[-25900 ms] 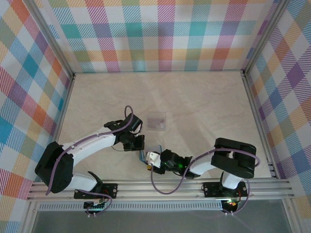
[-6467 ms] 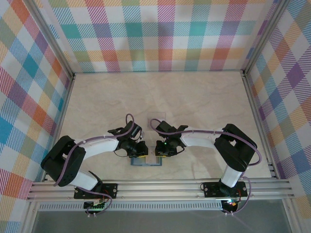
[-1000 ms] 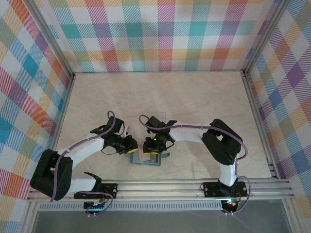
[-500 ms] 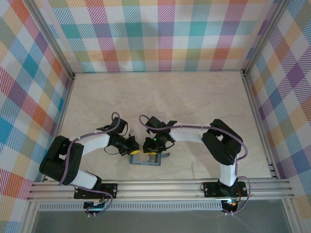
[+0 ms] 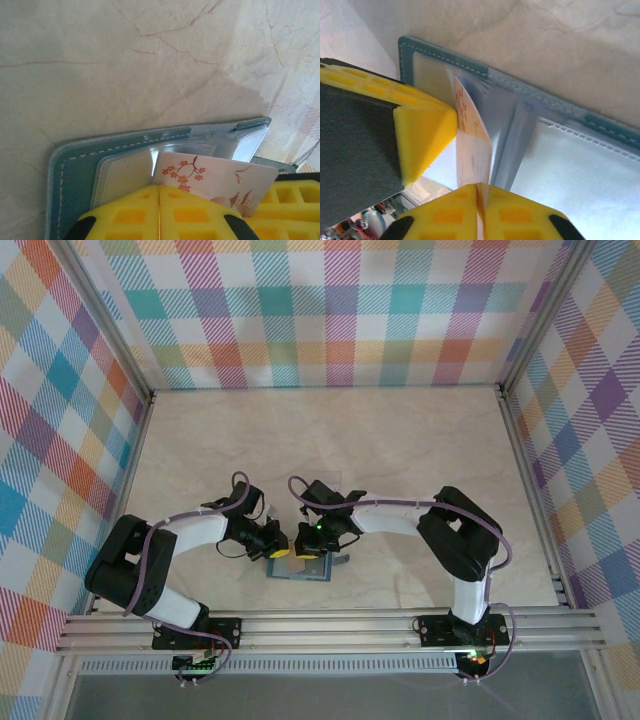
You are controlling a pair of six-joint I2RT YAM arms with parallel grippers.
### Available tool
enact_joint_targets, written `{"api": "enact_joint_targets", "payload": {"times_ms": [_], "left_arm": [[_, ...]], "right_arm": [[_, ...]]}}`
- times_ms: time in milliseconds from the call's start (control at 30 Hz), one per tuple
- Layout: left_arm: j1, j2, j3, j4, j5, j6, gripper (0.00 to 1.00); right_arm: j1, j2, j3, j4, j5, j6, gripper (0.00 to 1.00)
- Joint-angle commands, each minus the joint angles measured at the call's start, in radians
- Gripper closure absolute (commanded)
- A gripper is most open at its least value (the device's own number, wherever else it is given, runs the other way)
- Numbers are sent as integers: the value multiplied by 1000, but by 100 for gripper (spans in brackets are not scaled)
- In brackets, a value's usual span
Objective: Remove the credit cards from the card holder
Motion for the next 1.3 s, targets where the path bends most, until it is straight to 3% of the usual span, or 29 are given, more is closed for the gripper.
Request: {"api": "enact_joint_targets", "payload": {"times_ms": [0,400,633,800,967,1100,1267], "left_arm": [[-16,-35,16,-59,-58,14,90],[-15,-473,104,-155,-118,15,66],[-26,-556,223,-133,-3,61,67],[-46,-614,329,-133,122,142,60],[-63,-674,380,-103,160,176,59],[-81,-655,420,-94,188,161,59],[-117,-647,432,-128,221,200,62]], "right_arm": [[6,-43,-16,-7,36,-2,92],[6,-390,-147,83,182,-126,97],[5,-624,-186,164,186,-234,97],[6,-771,-223,252,157,-298,98],[6,-868,-264,363,45,-361,96],[6,-905,-270,439,-66,-409,95],[5,-907,-248,482,-109,-426,98]]}}
